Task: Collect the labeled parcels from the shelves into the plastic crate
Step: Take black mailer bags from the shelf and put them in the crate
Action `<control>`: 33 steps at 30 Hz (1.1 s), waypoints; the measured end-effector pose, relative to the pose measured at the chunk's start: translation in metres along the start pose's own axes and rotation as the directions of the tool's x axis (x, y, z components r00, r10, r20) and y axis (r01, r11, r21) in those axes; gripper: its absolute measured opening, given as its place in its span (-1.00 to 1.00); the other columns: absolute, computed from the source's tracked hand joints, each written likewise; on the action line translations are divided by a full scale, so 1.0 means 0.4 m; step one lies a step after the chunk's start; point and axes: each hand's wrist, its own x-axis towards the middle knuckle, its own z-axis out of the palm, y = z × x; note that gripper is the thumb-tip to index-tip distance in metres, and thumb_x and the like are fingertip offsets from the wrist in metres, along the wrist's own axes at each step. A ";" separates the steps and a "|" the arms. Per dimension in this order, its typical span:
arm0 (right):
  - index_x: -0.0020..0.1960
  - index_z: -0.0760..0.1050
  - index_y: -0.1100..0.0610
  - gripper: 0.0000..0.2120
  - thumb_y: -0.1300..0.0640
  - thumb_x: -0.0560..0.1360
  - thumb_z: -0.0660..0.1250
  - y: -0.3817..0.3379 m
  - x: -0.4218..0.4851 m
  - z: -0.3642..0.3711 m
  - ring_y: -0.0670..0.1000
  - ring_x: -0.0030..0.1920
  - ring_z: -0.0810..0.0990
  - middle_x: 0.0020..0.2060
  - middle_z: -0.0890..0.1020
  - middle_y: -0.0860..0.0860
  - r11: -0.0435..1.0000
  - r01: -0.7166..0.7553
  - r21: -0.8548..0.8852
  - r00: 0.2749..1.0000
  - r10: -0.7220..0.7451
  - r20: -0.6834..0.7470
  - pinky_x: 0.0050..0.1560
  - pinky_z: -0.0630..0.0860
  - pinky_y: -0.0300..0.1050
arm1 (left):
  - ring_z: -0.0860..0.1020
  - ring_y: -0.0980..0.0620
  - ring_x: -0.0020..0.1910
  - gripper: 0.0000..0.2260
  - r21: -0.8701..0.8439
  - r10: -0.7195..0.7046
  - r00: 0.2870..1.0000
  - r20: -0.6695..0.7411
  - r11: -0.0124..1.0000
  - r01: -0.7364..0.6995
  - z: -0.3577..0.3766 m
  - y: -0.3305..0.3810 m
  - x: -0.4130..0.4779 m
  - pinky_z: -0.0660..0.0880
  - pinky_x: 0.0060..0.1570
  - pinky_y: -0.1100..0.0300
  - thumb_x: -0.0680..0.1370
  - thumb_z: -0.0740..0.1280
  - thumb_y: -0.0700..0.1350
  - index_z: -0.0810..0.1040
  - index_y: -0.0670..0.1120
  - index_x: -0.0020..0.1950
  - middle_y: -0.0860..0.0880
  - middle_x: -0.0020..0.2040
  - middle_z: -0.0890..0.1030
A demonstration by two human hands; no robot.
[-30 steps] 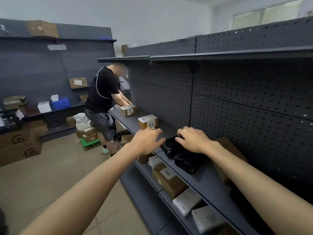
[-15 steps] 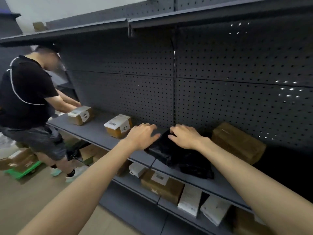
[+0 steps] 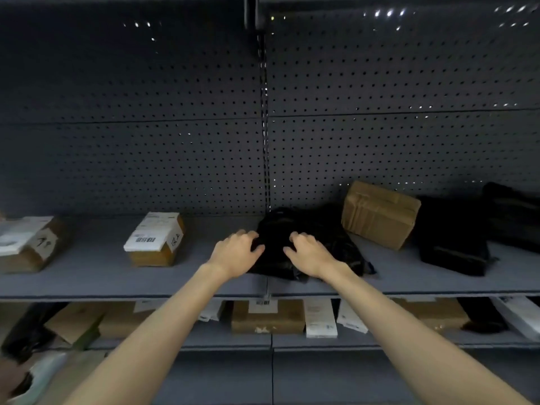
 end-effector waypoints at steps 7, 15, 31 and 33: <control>0.27 0.39 0.29 -0.63 0.03 0.63 0.24 0.003 -0.007 0.093 0.23 0.16 0.54 0.20 0.50 0.22 0.934 -0.259 0.248 0.963 0.268 -0.003 0.06 0.49 -0.01 | 0.46 -0.21 0.37 -0.50 -0.192 0.010 0.996 0.085 0.981 0.007 0.091 -0.013 0.000 0.45 0.28 -0.06 0.68 0.19 0.10 0.26 -0.02 0.60 -0.16 0.47 0.38; 0.45 0.33 0.32 -0.43 -0.06 0.61 0.27 0.004 0.002 0.125 0.26 0.39 0.37 0.40 0.35 0.27 0.884 -0.339 0.321 0.932 0.362 -0.014 0.35 0.36 0.03 | 0.36 -0.24 0.44 -0.47 -0.302 -0.017 0.997 0.082 0.953 0.041 0.144 0.004 -0.020 0.35 0.36 -0.01 0.70 0.18 0.06 0.21 -0.12 0.62 -0.22 0.49 0.34; 0.47 0.32 0.11 -0.59 0.04 0.65 0.22 -0.071 -0.065 0.083 -0.04 0.13 0.53 0.16 0.55 0.06 0.815 -0.017 0.579 0.925 0.233 -0.300 0.01 0.38 -0.26 | 0.65 -0.13 0.01 -0.35 -0.706 -0.134 0.988 0.075 0.693 0.148 0.089 0.023 -0.072 0.52 -0.04 0.06 0.61 0.11 0.35 0.65 -0.21 0.05 -0.19 -0.01 0.70; 0.49 0.28 0.09 -0.55 0.05 0.64 0.25 -0.071 -0.067 0.089 -0.06 0.12 0.52 0.15 0.50 0.02 0.813 -0.011 0.582 0.924 0.231 -0.305 -0.07 0.39 -0.37 | 0.64 -0.05 -0.03 -0.38 -0.720 -0.114 0.991 0.066 0.682 0.126 0.088 0.034 -0.068 0.54 0.01 0.03 0.60 0.13 0.37 0.65 -0.16 0.10 -0.12 -0.03 0.69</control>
